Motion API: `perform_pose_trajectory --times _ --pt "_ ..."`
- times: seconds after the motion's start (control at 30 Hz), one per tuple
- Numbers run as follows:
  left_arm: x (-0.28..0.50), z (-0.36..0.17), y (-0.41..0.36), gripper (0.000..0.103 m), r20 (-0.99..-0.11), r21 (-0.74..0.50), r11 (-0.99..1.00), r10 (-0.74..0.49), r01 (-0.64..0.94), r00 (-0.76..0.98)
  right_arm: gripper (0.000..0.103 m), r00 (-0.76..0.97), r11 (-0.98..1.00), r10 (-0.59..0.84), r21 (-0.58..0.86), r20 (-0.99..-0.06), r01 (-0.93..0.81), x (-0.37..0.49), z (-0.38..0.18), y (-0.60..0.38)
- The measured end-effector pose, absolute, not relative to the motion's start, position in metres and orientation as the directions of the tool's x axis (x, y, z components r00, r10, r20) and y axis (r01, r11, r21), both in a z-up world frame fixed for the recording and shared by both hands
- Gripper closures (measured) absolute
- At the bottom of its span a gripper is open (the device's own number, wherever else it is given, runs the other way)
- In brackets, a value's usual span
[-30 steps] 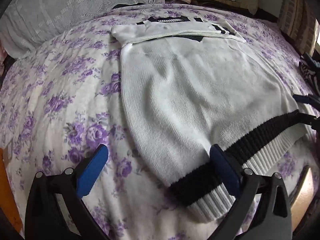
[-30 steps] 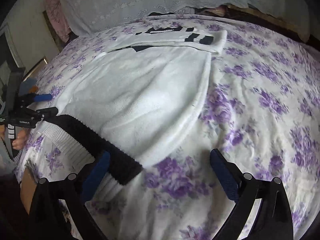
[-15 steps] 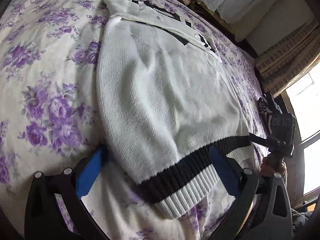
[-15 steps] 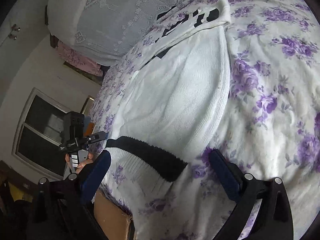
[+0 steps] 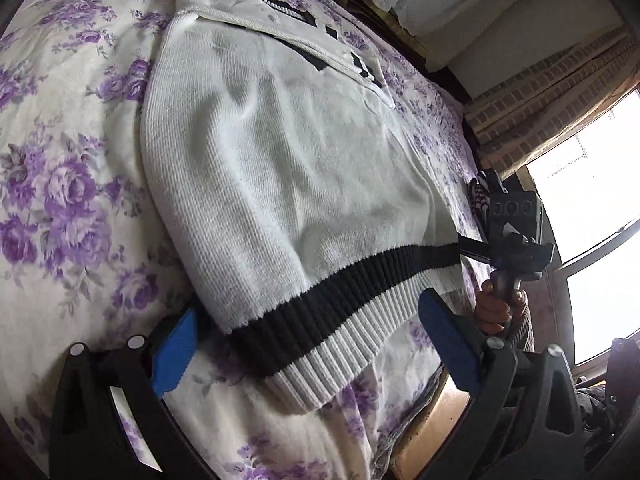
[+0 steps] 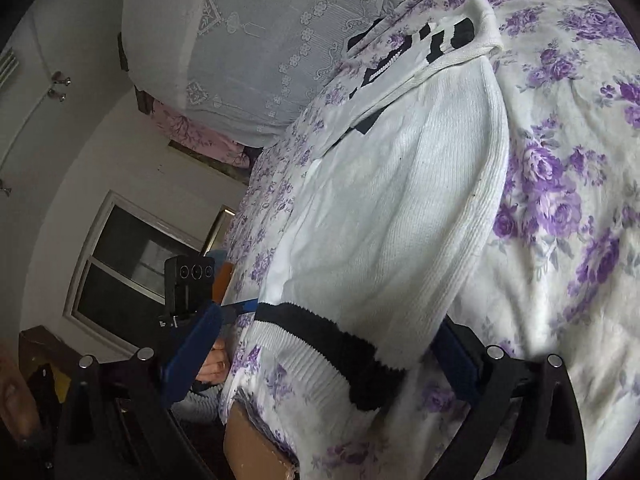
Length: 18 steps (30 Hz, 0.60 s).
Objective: Fold small clothes
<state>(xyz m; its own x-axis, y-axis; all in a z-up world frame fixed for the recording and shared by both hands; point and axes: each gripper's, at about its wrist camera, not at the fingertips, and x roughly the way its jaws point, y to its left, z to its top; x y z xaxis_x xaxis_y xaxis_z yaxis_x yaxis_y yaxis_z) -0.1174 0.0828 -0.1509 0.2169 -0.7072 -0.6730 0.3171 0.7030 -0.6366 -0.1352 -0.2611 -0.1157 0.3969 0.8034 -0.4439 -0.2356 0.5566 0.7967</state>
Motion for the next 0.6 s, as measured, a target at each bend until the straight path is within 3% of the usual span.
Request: perform_pose_trajectory --times 0.2,0.3,0.43,0.6 --pt "-0.078 -0.147 0.056 0.005 -0.682 -0.617 0.710 -0.698 0.340 0.218 0.003 0.383 0.609 0.770 0.767 -0.510 -0.203 -0.103 -0.118 -0.237" --pt "-0.093 -0.146 0.055 0.015 -0.705 -0.570 0.733 -0.668 0.371 0.239 0.007 0.388 0.617 0.768 0.752 -0.510 -0.234 -0.115 -0.118 -0.240" --pt "-0.108 -0.147 0.063 0.018 -0.711 -0.552 0.744 -0.655 0.376 0.254 0.012 0.407 0.646 0.748 0.714 -0.524 -0.269 -0.128 -0.119 -0.242" --pt "-0.099 -0.148 0.058 0.041 -0.737 -0.497 0.786 -0.606 0.367 0.300 0.003 0.401 0.753 0.658 0.562 -0.637 -0.342 -0.129 -0.118 -0.212"
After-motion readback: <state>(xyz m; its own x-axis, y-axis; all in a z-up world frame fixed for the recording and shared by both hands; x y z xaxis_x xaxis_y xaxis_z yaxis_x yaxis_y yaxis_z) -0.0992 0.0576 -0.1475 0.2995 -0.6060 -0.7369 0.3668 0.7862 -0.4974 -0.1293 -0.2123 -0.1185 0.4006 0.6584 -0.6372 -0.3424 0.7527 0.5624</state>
